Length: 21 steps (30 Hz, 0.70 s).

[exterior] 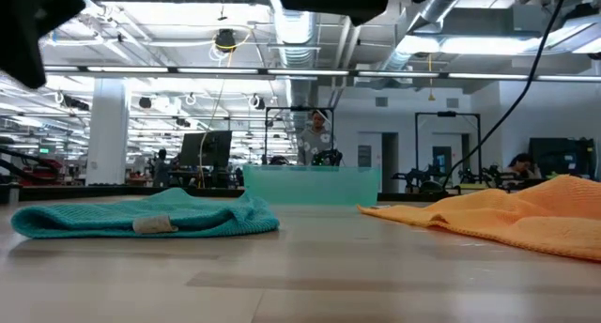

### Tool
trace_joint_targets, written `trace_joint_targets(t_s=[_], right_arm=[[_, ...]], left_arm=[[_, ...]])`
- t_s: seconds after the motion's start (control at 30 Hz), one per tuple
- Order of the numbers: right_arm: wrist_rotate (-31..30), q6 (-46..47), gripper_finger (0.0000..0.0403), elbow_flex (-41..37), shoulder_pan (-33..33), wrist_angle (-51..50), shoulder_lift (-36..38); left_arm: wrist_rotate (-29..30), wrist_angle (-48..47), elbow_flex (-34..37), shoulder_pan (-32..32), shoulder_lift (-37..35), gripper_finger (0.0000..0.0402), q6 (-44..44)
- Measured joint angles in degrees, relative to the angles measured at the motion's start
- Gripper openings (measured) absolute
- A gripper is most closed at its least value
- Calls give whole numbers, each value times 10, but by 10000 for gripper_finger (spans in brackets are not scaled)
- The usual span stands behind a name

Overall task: Roll microfiber towels into tight, uniform cylinder then place into a basket
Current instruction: Roll the blue microfiber cloth

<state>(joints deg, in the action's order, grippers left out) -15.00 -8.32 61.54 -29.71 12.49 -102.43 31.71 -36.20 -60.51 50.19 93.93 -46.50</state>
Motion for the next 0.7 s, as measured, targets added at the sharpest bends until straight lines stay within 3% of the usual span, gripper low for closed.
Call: trace_joint_targets(t_s=[0.3,0.7], right_arm=[[2,-18,186,0,10,1,-3],[28,-58,185,21,25,88,-120]], left_arm=[[15,124,64,0,0,194,61],[33,150,102,-3,0,194,82]])
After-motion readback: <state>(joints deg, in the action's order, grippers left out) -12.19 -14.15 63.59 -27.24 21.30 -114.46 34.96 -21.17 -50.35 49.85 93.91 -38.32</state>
